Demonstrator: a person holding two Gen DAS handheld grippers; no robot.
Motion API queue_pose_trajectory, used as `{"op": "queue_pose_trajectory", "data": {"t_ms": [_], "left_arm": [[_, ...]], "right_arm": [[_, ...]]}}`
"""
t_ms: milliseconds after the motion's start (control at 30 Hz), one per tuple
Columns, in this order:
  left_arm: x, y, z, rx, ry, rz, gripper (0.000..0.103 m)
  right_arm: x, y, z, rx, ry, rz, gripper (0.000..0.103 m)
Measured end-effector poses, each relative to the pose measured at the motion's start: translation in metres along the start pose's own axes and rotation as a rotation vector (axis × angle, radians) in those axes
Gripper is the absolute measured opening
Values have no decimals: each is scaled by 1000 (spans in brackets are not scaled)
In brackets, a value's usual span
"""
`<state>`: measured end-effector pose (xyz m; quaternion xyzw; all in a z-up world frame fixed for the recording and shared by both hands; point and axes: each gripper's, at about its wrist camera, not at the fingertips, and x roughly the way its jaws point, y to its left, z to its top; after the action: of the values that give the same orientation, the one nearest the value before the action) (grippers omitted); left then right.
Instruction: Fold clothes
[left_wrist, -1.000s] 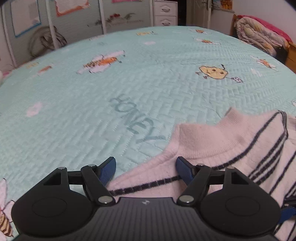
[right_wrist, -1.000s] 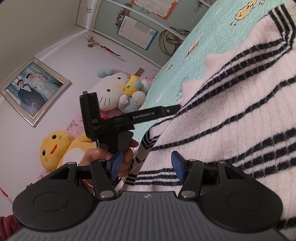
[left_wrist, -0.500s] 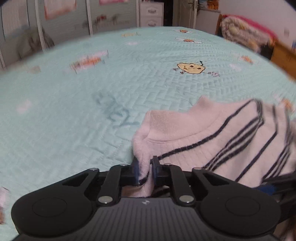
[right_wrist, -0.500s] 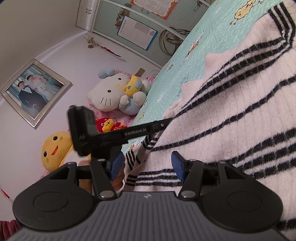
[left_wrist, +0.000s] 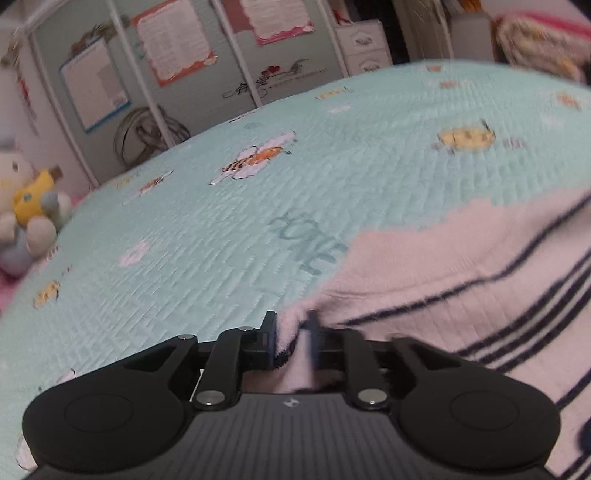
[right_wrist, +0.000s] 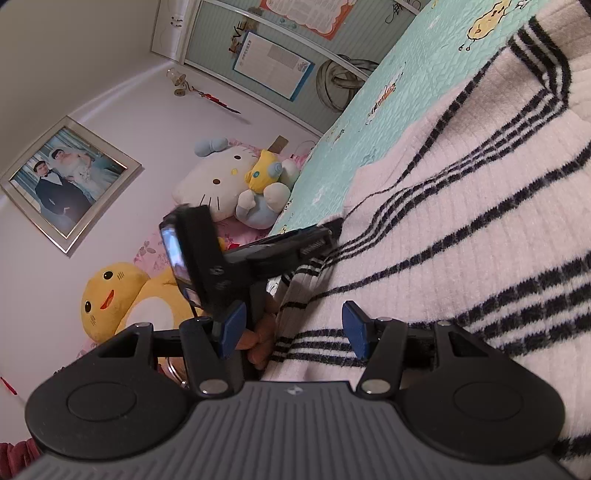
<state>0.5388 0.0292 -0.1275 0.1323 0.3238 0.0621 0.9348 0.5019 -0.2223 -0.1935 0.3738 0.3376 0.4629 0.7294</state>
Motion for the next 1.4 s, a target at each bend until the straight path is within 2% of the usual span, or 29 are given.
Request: {"op": "queue_pose_trajectory", "data": {"t_ms": [33, 133, 233, 367, 433, 533, 600, 633, 700, 767, 800, 833, 867, 967, 1033, 1133, 1167, 1200, 1233, 1300, 1367, 1400], "left_arm": [[-6, 8, 1, -39, -7, -15, 42], [-30, 37, 4, -157, -48, -51, 55], [-49, 72, -3, -236, -67, -36, 69], [-50, 110, -24, -331, 29, -86, 69], [-49, 112, -35, -310, 78, -96, 69], [-59, 106, -50, -232, 86, -8, 69], [-67, 115, -58, -289, 75, -44, 69], [-70, 120, -62, -326, 73, -92, 69], [-64, 119, -68, -334, 114, -145, 69], [-54, 112, -72, -312, 171, -171, 62], [-54, 109, -74, -303, 170, -172, 40], [-54, 106, -75, -296, 168, -171, 11], [-57, 104, -74, -299, 149, -154, 12], [-78, 109, -69, -270, 90, -2, 11], [-85, 121, -72, -263, 90, 74, 12], [-74, 128, -90, -301, 176, 69, 14], [-70, 121, -94, -286, 183, 77, 16], [-69, 114, -94, -261, 169, 103, 21], [-68, 108, -92, -249, 161, 137, 35], [-70, 105, -90, -264, 156, 217, 55], [-74, 102, -84, -276, 151, 331, 57], [-78, 97, -78, -280, 151, 425, 57]], "right_arm": [[0, -1, 1, 1, 0, 1, 58], [-1, -3, 1, 8, 0, 6, 58], [-1, -4, 1, 10, -1, 8, 58], [-1, -3, 0, 7, 0, 6, 58], [-1, -3, 0, 7, 0, 5, 58], [-2, -2, 0, 7, 0, 5, 58], [-2, -1, 0, 7, 0, 5, 58], [-1, -1, 0, 7, -1, 5, 58], [-1, -1, 0, 6, -1, 4, 58], [0, 0, 0, 5, 0, 3, 58], [0, 0, 0, 5, 0, 4, 58], [0, 0, 0, 5, 0, 4, 58], [0, 0, 0, 5, -1, 4, 58], [0, 0, 0, 5, 0, 4, 58], [0, -1, -1, 3, 1, 4, 58], [1, 0, -1, -7, 7, -5, 58], [1, 0, -1, -10, 8, -8, 58], [1, 1, -1, -13, 9, -10, 58], [1, 1, -1, -14, 10, -11, 58], [0, 0, -2, -16, 10, -11, 58], [0, 0, -2, -18, 10, -12, 58], [0, 0, -1, -17, 10, -11, 58]]}}
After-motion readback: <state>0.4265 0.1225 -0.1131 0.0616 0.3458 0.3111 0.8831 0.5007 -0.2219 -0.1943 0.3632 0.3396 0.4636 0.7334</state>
